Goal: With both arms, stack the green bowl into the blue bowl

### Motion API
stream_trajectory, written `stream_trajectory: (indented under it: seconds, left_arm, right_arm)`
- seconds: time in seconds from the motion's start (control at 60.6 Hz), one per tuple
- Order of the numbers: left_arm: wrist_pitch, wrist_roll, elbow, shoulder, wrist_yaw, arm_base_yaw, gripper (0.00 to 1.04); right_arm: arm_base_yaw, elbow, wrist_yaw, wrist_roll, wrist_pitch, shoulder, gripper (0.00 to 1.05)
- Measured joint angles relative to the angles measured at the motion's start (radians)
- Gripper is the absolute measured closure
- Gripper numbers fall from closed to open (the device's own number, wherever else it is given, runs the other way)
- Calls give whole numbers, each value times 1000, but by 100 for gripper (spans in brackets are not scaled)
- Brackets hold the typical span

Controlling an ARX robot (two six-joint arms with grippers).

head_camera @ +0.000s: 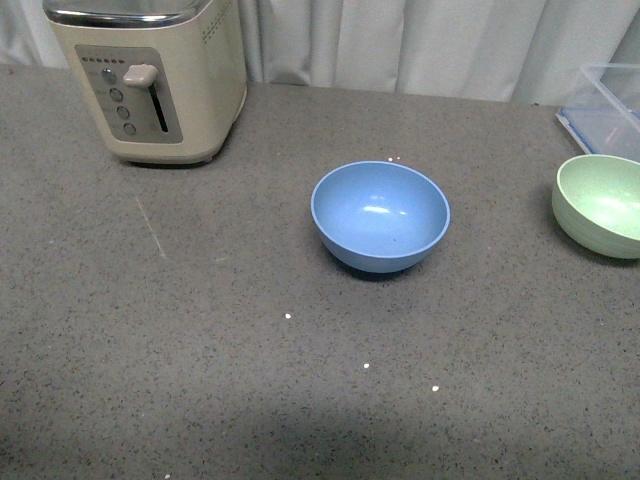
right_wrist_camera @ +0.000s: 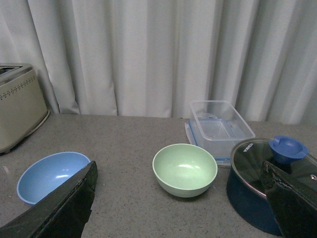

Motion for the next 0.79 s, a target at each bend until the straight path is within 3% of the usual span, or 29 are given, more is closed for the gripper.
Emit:
stream_trajectory:
  seconds: [0.165, 0.264, 0.561, 0.627, 0.693, 0.792]
  left_arm:
    - [-41, 0, 0, -40, 0, 0, 101]
    - [-204, 0, 0, -174, 0, 0, 101]
    - [-217, -1, 0, -210, 0, 0, 100]
    - [-217, 0, 0, -210, 1, 0, 89]
    - [-217, 0, 0, -210, 0, 0, 71]
    - [-218, 0, 0, -211, 1, 0, 49]
  right_arm:
    - [0, 0, 0, 0, 0, 0, 9]
    - [0, 0, 0, 0, 0, 0, 9]
    - [0, 0, 0, 0, 0, 0, 9]
    - [0, 0, 4, 0, -1, 1, 9]
    - [57, 60, 223, 12, -155, 115, 9]
    - [7, 126, 148, 4, -44, 347, 9]
